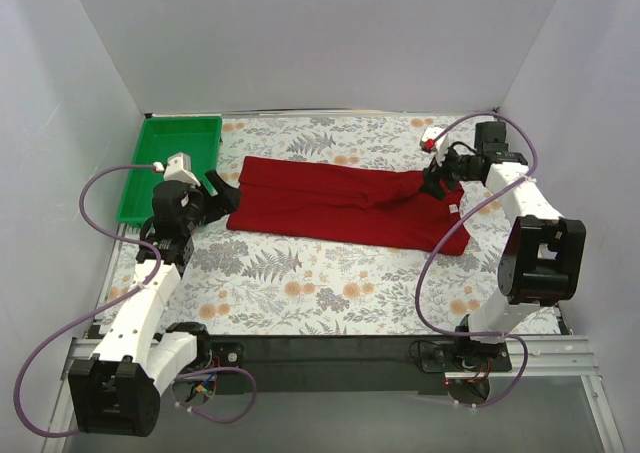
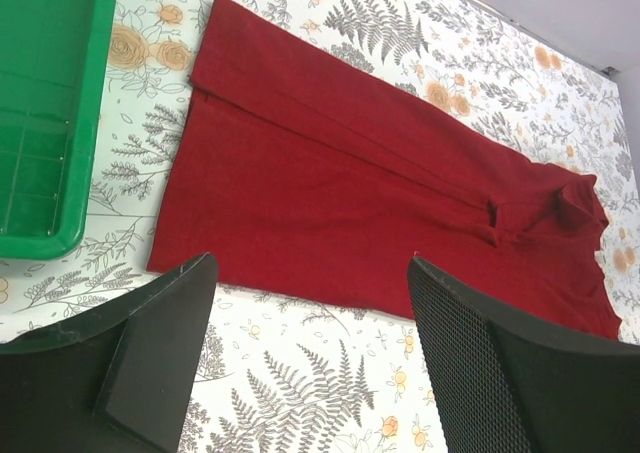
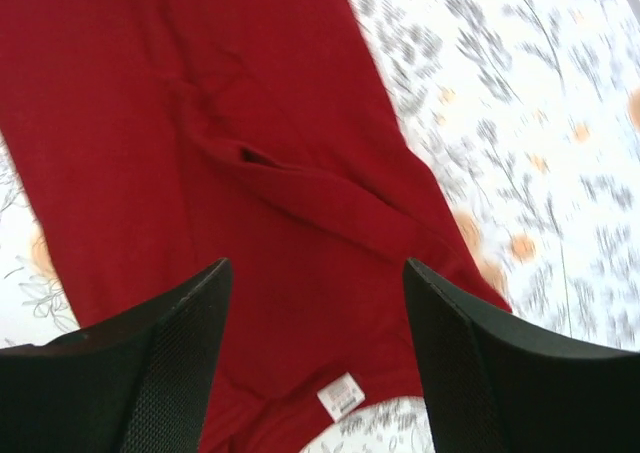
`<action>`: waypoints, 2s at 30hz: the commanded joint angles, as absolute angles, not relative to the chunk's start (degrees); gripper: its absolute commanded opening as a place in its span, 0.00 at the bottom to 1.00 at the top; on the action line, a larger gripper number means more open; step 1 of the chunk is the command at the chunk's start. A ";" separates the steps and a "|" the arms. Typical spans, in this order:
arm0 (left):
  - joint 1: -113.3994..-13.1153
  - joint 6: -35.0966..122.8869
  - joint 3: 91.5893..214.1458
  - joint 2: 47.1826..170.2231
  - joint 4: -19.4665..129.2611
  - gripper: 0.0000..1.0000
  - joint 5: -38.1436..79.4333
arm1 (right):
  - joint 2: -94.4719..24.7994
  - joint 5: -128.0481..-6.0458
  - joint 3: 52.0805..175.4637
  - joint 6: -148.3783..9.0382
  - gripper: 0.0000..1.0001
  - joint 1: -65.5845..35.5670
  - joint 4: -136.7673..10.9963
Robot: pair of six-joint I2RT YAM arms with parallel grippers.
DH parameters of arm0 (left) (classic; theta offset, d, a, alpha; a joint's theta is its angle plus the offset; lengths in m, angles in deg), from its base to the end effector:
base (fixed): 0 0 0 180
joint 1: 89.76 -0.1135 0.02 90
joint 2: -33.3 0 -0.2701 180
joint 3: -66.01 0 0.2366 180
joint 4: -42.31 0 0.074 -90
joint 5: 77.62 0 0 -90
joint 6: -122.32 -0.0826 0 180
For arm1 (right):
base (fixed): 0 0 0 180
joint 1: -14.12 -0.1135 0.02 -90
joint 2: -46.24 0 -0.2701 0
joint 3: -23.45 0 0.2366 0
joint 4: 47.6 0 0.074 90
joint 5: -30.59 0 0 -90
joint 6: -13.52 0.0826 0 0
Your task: Fold and stack the t-shirts
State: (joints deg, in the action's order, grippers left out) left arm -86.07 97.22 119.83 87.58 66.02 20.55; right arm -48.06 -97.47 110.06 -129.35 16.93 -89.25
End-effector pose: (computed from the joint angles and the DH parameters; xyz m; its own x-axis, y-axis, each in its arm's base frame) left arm 0.2398 -0.0272 0.2671 -0.3482 -0.8758 -0.3343 -0.2881 0.4393 -0.8509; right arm 0.3674 0.0330 0.2457 -0.1683 -0.6202 -0.7662 -0.8229 0.5162 -0.2372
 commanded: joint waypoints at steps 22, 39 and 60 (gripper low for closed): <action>-86.33 96.04 118.75 86.38 66.49 0.71 22.14 | -62.30 -105.99 122.25 -153.21 0.39 8.49 -98.23; -86.33 96.04 118.58 86.03 66.49 0.71 22.14 | -63.61 -100.20 127.17 -137.69 0.50 8.41 -95.63; -86.33 96.21 118.67 86.47 66.23 0.71 23.55 | -69.59 -79.88 127.61 -106.37 0.38 17.11 -87.25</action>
